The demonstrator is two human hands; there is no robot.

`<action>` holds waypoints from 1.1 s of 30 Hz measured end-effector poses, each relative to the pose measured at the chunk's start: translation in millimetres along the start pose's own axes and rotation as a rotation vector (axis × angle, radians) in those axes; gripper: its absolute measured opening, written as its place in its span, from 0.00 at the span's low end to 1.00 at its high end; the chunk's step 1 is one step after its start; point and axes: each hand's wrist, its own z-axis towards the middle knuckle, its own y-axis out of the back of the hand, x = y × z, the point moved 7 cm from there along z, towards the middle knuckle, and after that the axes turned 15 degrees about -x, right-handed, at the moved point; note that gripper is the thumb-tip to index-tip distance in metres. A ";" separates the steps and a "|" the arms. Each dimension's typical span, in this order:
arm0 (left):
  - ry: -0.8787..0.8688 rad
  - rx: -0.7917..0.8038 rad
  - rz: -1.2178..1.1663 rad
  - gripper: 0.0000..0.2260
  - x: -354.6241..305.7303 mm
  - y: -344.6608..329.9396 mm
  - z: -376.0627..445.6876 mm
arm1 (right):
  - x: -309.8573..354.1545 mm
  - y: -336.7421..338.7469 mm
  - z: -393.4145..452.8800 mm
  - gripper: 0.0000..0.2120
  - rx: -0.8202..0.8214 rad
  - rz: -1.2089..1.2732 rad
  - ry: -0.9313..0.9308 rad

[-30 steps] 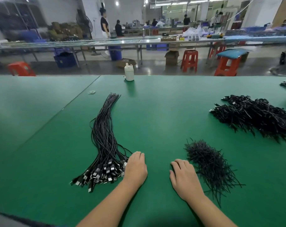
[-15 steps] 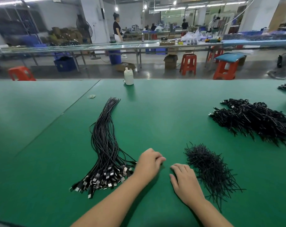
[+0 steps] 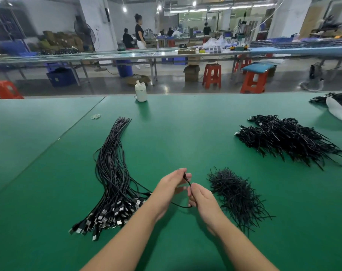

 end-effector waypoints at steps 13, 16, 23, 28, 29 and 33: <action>-0.012 0.131 0.161 0.18 8.0 -5.6 -11.6 | 5.7 -10.2 -17.4 0.16 0.112 0.017 -0.088; 0.054 0.199 0.142 0.19 17.7 -8.9 -11.5 | 5.6 -11.5 -16.7 0.15 0.128 -0.020 -0.058; -0.103 -0.060 -0.231 0.19 -13.3 9.5 12.2 | -17.7 -7.9 -17.2 0.17 0.172 -0.015 -0.193; 0.214 0.263 -0.377 0.16 -13.5 -1.5 -4.8 | -31.5 0.8 -8.6 0.17 0.039 0.178 -0.369; 0.262 0.376 -0.227 0.15 -3.9 -5.2 -15.6 | -29.5 1.6 -5.9 0.17 0.041 0.200 -0.387; 0.290 0.662 0.357 0.18 17.3 -6.0 -46.3 | -23.9 3.3 -4.9 0.19 0.113 -0.038 -0.338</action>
